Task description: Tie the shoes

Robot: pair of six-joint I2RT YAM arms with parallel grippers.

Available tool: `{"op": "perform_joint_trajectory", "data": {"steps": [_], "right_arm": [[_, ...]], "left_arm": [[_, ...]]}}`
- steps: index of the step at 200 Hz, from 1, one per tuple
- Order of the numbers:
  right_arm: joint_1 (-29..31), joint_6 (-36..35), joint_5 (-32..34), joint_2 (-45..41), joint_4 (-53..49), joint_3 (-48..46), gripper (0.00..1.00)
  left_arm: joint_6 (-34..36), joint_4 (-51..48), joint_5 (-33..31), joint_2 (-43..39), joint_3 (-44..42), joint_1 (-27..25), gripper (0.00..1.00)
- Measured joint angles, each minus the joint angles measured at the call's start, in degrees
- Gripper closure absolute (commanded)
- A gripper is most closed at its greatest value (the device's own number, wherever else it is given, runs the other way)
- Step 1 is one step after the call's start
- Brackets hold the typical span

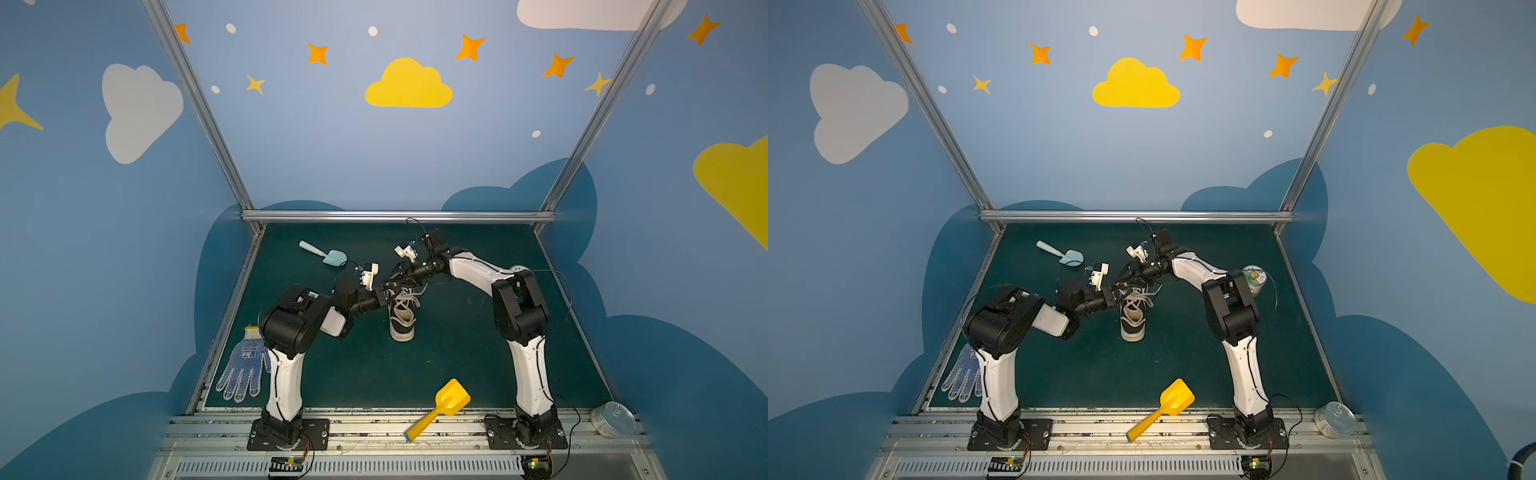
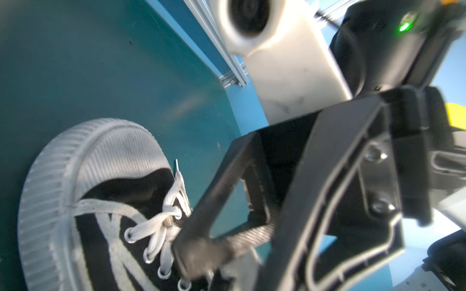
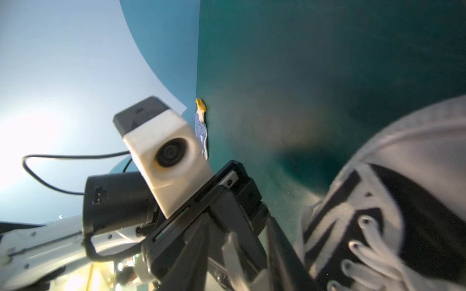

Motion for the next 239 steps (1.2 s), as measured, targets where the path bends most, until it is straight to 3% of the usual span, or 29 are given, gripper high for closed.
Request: {"op": "perform_joint_trajectory", "data": {"steps": [59, 88, 141, 161, 188, 239], "right_arm": [[-5.53, -3.72, 2.12, -5.31, -3.06, -4.61, 0.48], [-7.43, -13.05, 5.66, -11.45, -5.95, -9.35, 0.45], [-6.56, -36.87, 7.13, -21.09, -5.79, -21.44, 0.45], [-6.25, -45.94, 6.93, -21.07, -6.51, -21.27, 0.47], [-5.66, -55.87, 6.73, -18.12, -12.59, -15.74, 0.58], [-2.54, -64.35, 12.87, -12.15, -21.07, -7.06, 0.57]], "left_arm": [[0.0, -0.22, -0.22, 0.0, -0.04, 0.48, 0.97], [0.0, -1.4, 0.11, 0.0, 0.07, 1.55, 0.97], [-0.46, -3.45, 2.36, 0.09, 1.99, 2.19, 0.97], [-1.01, -3.48, 3.02, 0.79, 2.58, 2.25, 0.97], [-1.25, -3.91, 3.3, 1.55, 2.69, 2.47, 0.97], [-1.22, -4.46, 3.91, 1.55, 2.69, 2.6, 0.97]]}}
